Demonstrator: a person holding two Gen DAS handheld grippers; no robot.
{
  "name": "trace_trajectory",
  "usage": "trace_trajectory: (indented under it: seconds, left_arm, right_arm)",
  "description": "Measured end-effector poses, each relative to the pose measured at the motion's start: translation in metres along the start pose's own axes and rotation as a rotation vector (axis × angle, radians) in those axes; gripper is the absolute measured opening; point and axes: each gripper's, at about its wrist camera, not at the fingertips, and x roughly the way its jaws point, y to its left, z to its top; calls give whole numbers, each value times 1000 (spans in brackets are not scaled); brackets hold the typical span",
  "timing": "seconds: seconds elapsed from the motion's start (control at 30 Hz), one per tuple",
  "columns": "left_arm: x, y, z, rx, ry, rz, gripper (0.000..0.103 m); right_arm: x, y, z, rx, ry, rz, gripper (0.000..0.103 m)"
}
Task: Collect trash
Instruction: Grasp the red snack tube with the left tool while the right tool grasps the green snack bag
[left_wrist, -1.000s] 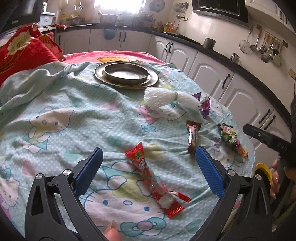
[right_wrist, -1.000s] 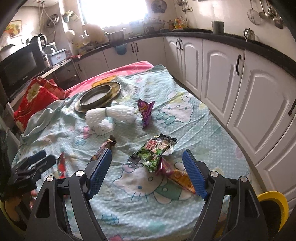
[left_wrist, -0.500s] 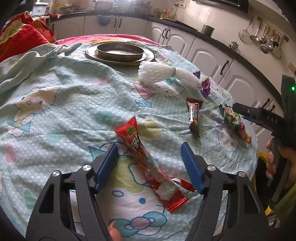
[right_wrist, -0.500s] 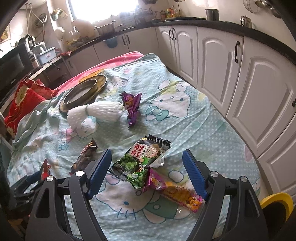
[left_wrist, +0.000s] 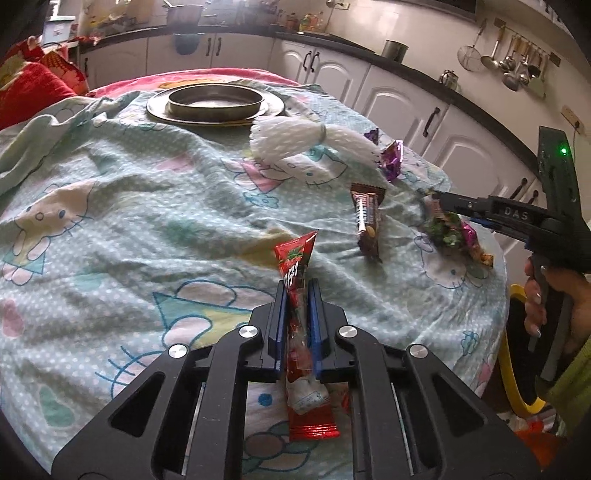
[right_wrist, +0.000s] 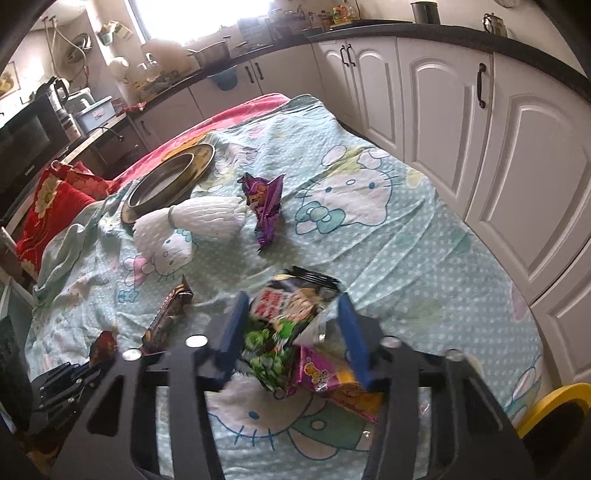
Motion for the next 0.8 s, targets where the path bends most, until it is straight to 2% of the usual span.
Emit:
trace_trajectory:
  seconds: [0.07,0.27,0.8]
  left_arm:
    - [-2,-1,0,4,-7,-5,6]
    - [-7,-4,3,9,-29,-13,6]
    - [-34,-18,14,37,-109,-41,6]
  right_arm:
    - [-1,1,0,-8,-4,8,23]
    - [-11,9,0,-49,-36,22,16]
    - [-58,41,-15,-136,-84,100,13]
